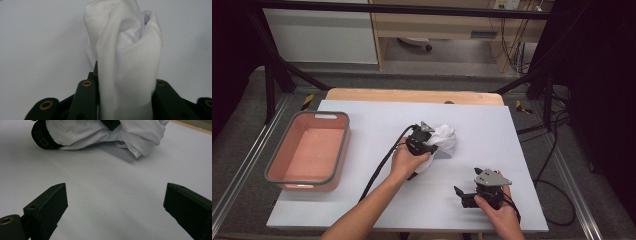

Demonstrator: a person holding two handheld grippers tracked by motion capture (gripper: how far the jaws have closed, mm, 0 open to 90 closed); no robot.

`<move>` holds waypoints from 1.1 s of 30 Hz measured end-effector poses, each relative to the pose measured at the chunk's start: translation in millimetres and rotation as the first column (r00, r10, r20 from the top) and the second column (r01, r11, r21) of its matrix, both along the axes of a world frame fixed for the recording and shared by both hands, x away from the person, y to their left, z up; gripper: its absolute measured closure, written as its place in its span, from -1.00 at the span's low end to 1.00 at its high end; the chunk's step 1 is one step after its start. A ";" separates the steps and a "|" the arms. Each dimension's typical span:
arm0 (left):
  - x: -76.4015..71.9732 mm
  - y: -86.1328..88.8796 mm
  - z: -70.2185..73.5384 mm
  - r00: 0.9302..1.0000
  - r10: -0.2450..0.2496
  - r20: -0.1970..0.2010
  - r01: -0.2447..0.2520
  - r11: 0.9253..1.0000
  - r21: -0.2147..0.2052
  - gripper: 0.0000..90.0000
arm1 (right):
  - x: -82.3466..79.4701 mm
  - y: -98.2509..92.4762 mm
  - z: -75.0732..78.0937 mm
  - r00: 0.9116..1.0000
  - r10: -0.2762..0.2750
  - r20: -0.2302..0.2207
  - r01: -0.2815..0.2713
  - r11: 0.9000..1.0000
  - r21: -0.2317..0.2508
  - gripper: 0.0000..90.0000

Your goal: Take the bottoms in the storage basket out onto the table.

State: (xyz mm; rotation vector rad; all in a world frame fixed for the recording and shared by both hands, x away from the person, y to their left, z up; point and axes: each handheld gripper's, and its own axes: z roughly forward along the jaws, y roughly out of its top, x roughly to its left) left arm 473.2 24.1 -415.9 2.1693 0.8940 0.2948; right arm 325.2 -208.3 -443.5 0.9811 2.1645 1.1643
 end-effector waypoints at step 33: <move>-0.9 -9.3 -10.5 1.000 -0.004 0.008 0.004 0.999 0.035 0.26 | 0.4 2.3 -1.8 1.000 0.006 -0.010 -0.006 1.000 -0.016 -0.88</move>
